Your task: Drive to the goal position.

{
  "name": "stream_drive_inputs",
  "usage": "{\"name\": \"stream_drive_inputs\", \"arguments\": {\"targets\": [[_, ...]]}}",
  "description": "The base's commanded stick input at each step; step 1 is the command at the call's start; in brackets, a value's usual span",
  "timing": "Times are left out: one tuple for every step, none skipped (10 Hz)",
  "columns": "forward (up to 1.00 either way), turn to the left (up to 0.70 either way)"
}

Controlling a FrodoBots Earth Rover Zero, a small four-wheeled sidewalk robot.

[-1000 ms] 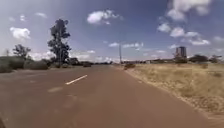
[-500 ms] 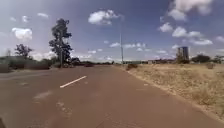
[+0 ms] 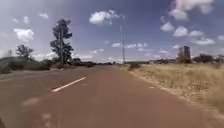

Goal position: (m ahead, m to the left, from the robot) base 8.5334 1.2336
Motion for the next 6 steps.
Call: {"name": "stream_drive_inputs", "arguments": {"targets": [[0.85,0.01],[0.85,0.01],[0.85,0.01],[0.85,0.01],[0.85,0.01],[0.85,0.01]]}}
